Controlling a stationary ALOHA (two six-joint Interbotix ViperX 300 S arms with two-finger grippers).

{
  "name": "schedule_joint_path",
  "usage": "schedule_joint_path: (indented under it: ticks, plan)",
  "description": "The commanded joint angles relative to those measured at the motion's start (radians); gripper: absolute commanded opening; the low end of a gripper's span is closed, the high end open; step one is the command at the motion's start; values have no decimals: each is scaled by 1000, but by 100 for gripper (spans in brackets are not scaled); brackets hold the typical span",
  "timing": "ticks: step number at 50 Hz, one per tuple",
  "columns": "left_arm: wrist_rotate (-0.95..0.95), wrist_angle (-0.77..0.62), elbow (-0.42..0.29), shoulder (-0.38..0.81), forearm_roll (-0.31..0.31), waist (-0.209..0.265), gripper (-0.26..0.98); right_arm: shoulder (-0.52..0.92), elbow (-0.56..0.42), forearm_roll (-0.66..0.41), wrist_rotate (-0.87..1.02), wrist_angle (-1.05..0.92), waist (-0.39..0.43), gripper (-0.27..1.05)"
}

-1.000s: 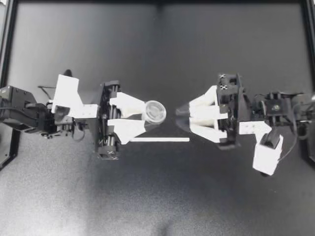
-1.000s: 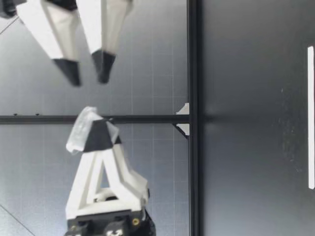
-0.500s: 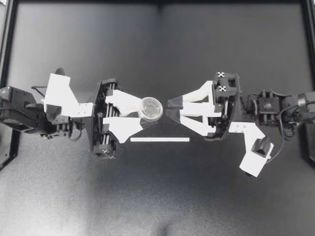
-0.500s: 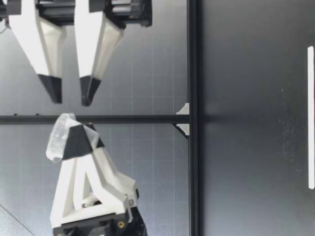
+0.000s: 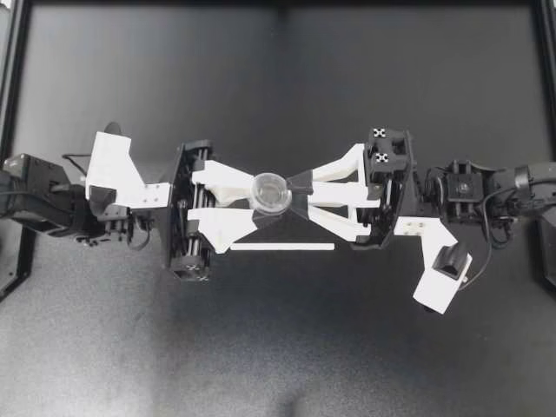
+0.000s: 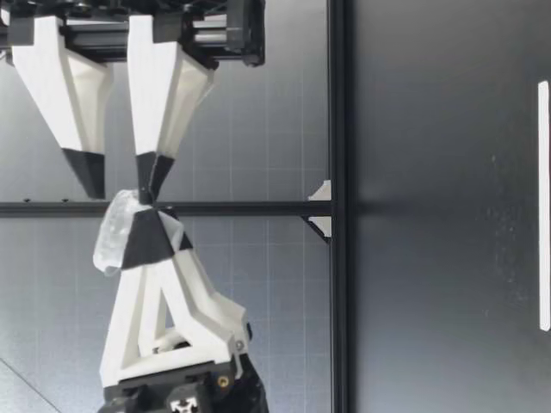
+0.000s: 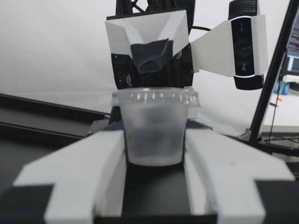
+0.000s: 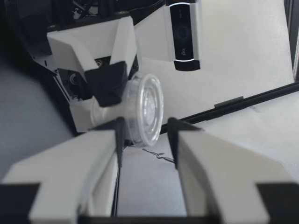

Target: Pick up the plastic cup and open its lid.

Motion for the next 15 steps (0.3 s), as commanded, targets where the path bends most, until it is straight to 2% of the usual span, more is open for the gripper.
schedule_joint_path:
  ticks: [1,15]
  plan:
    - [0,-2,-5,-5,-2,-2,9,-49,-11,5,0,-34,5,45]
    - [3,-2,-2,6,0,-2,9,-175,58,52,12,-84,-9,45]
